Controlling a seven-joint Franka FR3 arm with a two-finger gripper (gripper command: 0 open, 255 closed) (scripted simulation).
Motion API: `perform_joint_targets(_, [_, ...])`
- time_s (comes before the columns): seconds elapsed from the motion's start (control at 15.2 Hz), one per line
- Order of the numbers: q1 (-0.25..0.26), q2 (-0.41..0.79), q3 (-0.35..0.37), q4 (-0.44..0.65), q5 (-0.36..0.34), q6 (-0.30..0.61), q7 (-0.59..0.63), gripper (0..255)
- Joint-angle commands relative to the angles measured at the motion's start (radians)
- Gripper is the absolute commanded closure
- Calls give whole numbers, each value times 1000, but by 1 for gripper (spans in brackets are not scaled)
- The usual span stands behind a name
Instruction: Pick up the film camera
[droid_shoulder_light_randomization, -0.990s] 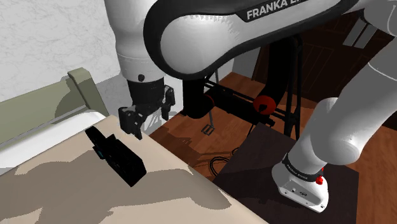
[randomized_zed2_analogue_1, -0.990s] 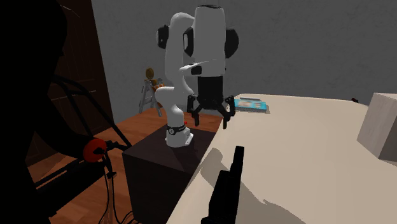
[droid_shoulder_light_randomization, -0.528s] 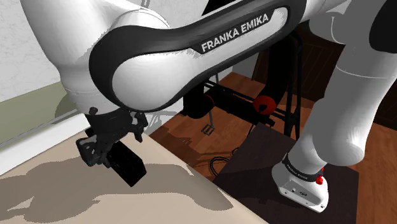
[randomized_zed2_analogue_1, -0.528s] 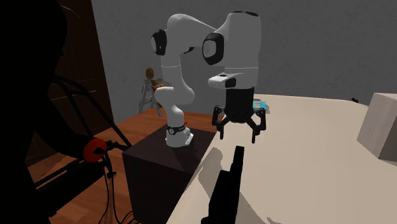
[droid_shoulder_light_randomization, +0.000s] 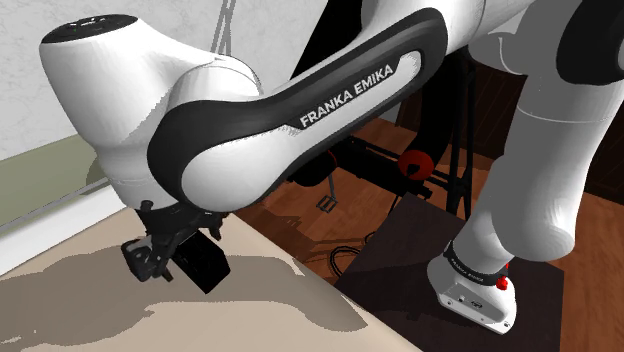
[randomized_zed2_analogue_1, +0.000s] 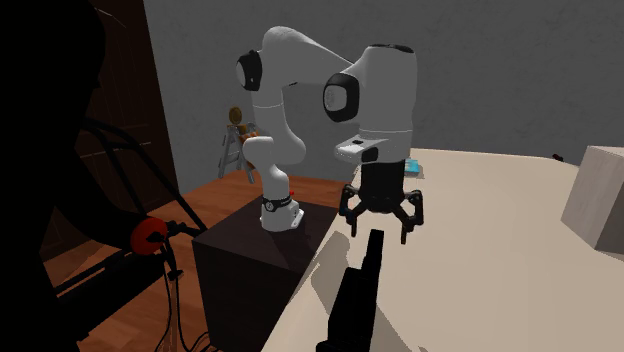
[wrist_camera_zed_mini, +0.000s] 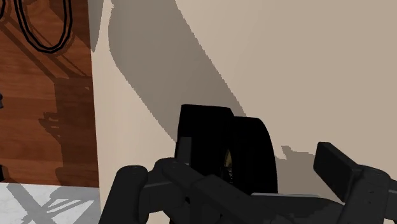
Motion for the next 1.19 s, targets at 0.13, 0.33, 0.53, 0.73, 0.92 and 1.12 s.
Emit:
perform_joint_targets(0.13, [0, 3, -1, -14, -3, 17, 2, 255])
perform_joint_targets(0.33, [0, 2, -1, -14, -3, 16, 1, 255])
perform_joint_targets(0.53, [0, 3, -1, -14, -3, 16, 2, 255])
perform_joint_targets(0.73, [-1, 2, -1, -15, -3, 17, 2, 255])
perform_joint_targets(0.92, [-2, -9, 2, 13, 7, -19, -5, 255])
perform_joint_targets(1.12, [-3, -19, 5, 42, 15, -56, -10, 255])
